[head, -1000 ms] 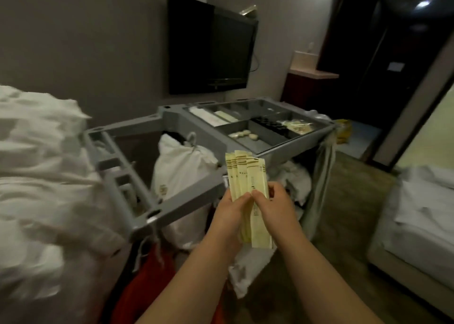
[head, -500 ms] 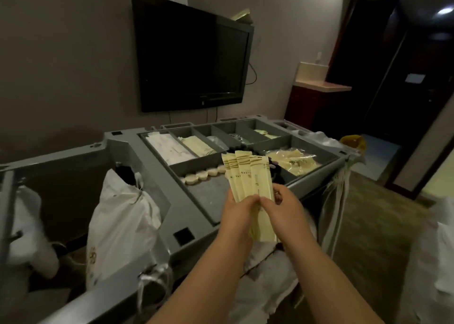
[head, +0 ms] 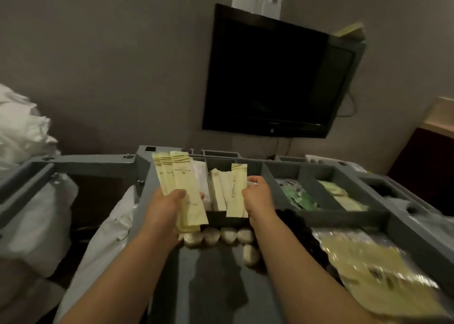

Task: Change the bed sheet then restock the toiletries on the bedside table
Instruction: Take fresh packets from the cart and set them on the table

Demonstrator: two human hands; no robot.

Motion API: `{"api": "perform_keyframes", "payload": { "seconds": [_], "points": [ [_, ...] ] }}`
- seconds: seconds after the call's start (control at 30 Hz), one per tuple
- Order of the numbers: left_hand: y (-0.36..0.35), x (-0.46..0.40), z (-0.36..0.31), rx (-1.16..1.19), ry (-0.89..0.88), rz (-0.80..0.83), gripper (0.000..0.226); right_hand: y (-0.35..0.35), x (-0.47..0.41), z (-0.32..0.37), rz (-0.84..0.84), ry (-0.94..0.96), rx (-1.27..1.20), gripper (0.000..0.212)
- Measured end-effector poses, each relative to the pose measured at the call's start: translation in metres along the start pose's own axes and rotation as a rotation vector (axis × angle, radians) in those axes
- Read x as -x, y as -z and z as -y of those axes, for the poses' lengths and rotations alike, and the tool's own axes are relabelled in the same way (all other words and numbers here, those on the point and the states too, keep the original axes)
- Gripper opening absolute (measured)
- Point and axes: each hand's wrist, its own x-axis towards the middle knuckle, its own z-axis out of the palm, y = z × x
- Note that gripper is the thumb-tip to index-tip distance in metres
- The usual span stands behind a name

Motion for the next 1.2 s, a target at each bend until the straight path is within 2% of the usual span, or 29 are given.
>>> {"api": "perform_keyframes", "payload": {
  "seconds": [0.17, 0.27, 0.37, 0.53, 0.67, 0.73, 0.8, 0.87, 0.97, 1.03, 1.2],
  "points": [
    [-0.016, -0.012, 0.008, 0.013, -0.021, -0.186, 0.024, -0.020, -0.060, 0.000, 0.140, 0.113, 0.277, 0.041],
    [-0.021, -0.023, 0.013, 0.009, -0.060, -0.269, 0.036, -0.036, -0.076, -0.003, 0.272, 0.138, 0.422, 0.043],
    [-0.026, -0.029, 0.020, -0.044, -0.064, -0.275, 0.034, -0.045, -0.077, -0.008, 0.474, 0.186, 0.598, 0.045],
    [-0.039, -0.039, 0.029, -0.081, -0.055, -0.233, 0.036, -0.031, -0.076, -0.010, 0.600, 0.267, 0.720, 0.034],
    [-0.056, -0.045, 0.038, -0.101, -0.069, -0.189, 0.035, -0.011, -0.064, 0.000, 0.554, 0.265, 0.278, 0.028],
    [-0.065, -0.050, 0.041, -0.119, -0.044, -0.173, 0.033, -0.009, -0.053, 0.005, 0.629, 0.219, 0.080, 0.025],
    [-0.072, -0.054, 0.044, -0.125, -0.034, -0.164, 0.034, -0.015, -0.048, 0.004, 0.644, 0.198, 0.036, 0.045],
    [-0.077, -0.058, 0.046, -0.124, -0.027, -0.162, 0.036, -0.022, -0.051, 0.001, 0.526, 0.153, 0.035, 0.053],
    [-0.077, -0.058, 0.043, 0.001, 0.018, -0.177, 0.030, -0.023, -0.065, 0.003, 0.332, -0.069, -0.095, 0.046],
    [-0.071, -0.058, 0.041, 0.087, 0.038, -0.191, 0.029, -0.023, -0.077, 0.001, 0.263, -0.117, -0.054, 0.047],
    [-0.053, -0.057, 0.038, -0.022, 0.004, -0.200, 0.024, -0.029, -0.094, -0.006, 0.310, 0.064, 0.358, 0.051]
  ]
}}
